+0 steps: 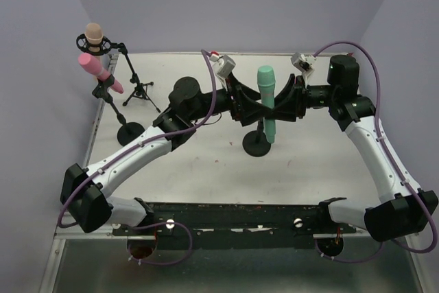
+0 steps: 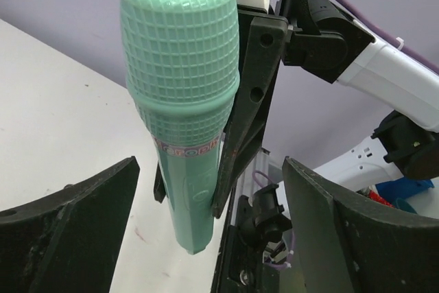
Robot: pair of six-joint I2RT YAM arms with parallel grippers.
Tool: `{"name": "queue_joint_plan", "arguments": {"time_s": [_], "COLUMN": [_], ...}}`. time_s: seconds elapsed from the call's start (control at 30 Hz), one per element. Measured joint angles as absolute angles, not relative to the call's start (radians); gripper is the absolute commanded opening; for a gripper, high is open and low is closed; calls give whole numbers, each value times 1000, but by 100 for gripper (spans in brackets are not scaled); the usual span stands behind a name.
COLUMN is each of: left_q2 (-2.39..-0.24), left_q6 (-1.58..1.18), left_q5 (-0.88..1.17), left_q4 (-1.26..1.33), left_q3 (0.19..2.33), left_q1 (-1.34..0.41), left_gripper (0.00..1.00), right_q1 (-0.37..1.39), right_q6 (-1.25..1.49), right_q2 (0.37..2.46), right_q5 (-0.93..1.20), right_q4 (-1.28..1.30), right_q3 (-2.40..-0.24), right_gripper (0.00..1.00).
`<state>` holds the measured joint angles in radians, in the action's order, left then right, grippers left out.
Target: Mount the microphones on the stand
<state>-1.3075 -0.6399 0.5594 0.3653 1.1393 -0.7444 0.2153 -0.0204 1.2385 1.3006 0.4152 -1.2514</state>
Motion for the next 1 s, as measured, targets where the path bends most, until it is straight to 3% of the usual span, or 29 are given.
{"name": "queue_joint_plan", "arguments": {"time_s": [0.17, 0.43, 0.6, 0.67, 0.7, 0.77, 0.83, 0.93, 1.0], "left_q2": [-1351, -1366, -1391, -1402, -1409, -1413, -1415, -1415, -1412], "left_q6": [-637, -658, -671, -678, -681, -686, -683, -682, -681], "left_q5": [540, 509, 509, 512, 517, 529, 536, 543, 553], "left_q4": [366, 416, 441, 442, 447, 451, 456, 454, 454], "left_q3": [1161, 1163, 1173, 1179, 1183, 1189, 1190, 1191, 1191], "left_q1": [-777, -779, -779, -779, -779, -779, -779, -779, -773], "left_gripper": [75, 69, 55, 42, 28, 15, 8, 5, 3], "right_q1": [215, 215, 215, 215, 215, 213, 213, 214, 215], "right_q6": [-24, -20, -19, -19, -19, -17, -16, -46, -115], "right_q2": [1226, 1223, 1223, 1223, 1223, 1224, 1224, 1222, 1217], "right_q5": [1312, 1327, 1330, 1330, 1330, 1329, 1329, 1326, 1306], "right_q4": [415, 413, 413, 413, 413, 413, 413, 437, 490], "right_q3": [-1251, -1238, -1237, -1237, -1237, -1236, -1236, -1237, -1242], "right_gripper": [26, 26, 26, 27, 28, 37, 58, 94, 100]}}
